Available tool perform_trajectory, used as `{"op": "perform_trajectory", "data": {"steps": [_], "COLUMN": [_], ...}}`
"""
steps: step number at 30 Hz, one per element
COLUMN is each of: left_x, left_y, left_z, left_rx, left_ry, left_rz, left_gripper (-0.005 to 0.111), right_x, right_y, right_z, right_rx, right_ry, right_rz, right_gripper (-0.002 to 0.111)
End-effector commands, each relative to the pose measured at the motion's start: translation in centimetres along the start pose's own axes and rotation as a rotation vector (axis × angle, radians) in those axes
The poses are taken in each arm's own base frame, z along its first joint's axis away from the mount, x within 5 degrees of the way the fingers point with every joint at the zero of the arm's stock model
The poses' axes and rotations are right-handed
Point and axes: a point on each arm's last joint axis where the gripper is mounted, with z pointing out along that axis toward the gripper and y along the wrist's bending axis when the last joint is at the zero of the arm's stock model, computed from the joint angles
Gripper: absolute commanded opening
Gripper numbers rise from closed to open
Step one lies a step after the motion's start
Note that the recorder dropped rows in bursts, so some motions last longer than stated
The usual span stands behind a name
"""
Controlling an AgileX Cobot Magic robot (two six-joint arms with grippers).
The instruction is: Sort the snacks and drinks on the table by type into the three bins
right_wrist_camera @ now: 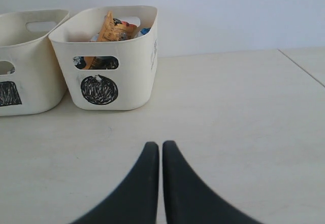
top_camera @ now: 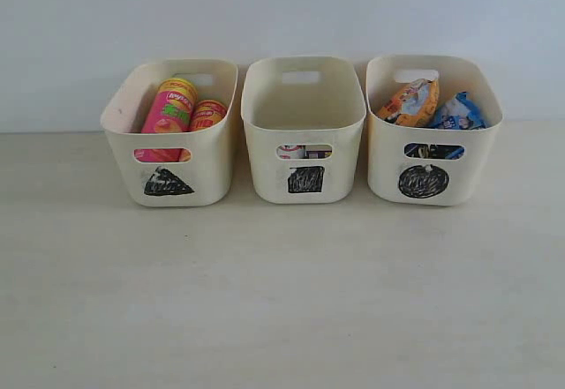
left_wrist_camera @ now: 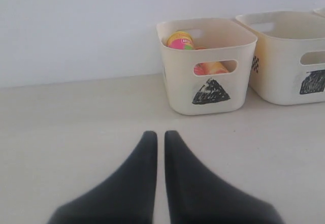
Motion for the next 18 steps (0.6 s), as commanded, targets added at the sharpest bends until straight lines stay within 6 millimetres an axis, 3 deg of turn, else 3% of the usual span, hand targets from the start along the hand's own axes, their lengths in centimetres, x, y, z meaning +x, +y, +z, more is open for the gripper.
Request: {"op": "perform_trajectory", "data": {"steps": [1,18], "left_x": [0.39,0.54], "left_y": [-0.02,-0.1], "left_z": [-0.01,-0.01], "left_rx": [0.001,0.009], "left_ry": [0.034,0.05], "left_rz": [-0.022,-0.017], "left_gripper": [0.004,0.004], "right_x": [-0.12,-0.12], "right_y": [0.01,0.01], "right_z": [-0.03,-0.03], "right_rx": [-0.001,-0.001], "right_ry": [-0.015,-0.015], "right_rz": [0.0,0.0], "right_gripper": [0.0,0.0]}}
